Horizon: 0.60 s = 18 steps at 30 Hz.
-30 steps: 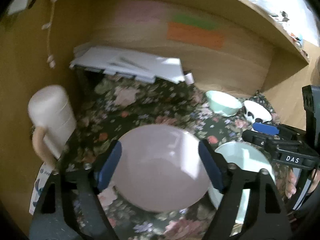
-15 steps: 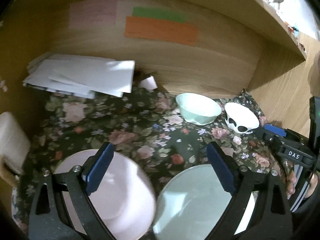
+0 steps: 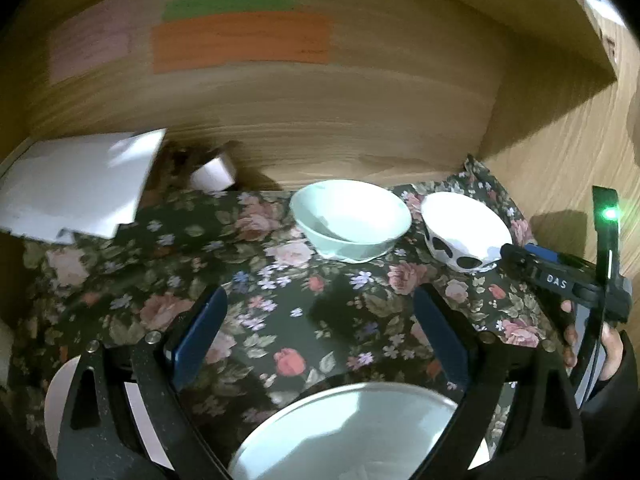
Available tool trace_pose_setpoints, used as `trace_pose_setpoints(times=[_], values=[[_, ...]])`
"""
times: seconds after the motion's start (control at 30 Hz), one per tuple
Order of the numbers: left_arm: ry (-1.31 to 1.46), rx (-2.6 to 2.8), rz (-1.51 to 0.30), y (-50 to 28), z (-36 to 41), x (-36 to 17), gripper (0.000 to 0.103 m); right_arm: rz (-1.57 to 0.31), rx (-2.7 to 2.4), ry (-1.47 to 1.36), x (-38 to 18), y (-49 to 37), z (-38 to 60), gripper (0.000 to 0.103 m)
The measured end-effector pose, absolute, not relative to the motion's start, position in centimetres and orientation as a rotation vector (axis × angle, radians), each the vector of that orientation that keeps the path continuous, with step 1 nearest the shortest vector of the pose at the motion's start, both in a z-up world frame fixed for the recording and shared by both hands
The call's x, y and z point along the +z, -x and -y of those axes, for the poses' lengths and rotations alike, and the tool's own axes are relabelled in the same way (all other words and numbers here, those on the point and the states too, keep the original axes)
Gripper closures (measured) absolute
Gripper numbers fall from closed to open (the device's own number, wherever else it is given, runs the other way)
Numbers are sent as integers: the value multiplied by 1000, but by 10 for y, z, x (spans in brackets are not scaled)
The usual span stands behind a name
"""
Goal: Organize plates and bowls
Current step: 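Move both open tools to the white bowl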
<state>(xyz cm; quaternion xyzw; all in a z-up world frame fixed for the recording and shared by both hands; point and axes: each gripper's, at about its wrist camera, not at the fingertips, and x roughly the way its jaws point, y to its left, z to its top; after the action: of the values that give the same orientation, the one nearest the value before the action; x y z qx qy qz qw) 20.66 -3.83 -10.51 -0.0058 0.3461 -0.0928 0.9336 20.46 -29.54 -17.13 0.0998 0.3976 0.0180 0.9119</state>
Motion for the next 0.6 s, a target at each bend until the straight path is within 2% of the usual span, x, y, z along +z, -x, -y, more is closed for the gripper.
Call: trace_pose_setpoints(times=[0.13, 0.4, 0.47, 0.53, 0.6], values=[[-2, -221, -737, -220, 56, -111, 8, -839, 28, -230, -179, -212, 303, 54], [-29, -258, -744, -232, 82, -117, 8, -903, 48, -268, -198, -230, 309, 65], [-30, -264, -754, -235, 86, -121, 8, -930, 62, -285, -207, -237, 309, 68], [-21, -267, -767, -239, 87, -124, 8, -944, 58, -289, -213, -242, 311, 77], [-9, -267, -779, -242, 88, -128, 8, -945, 73, -297, -212, -239, 313, 80]])
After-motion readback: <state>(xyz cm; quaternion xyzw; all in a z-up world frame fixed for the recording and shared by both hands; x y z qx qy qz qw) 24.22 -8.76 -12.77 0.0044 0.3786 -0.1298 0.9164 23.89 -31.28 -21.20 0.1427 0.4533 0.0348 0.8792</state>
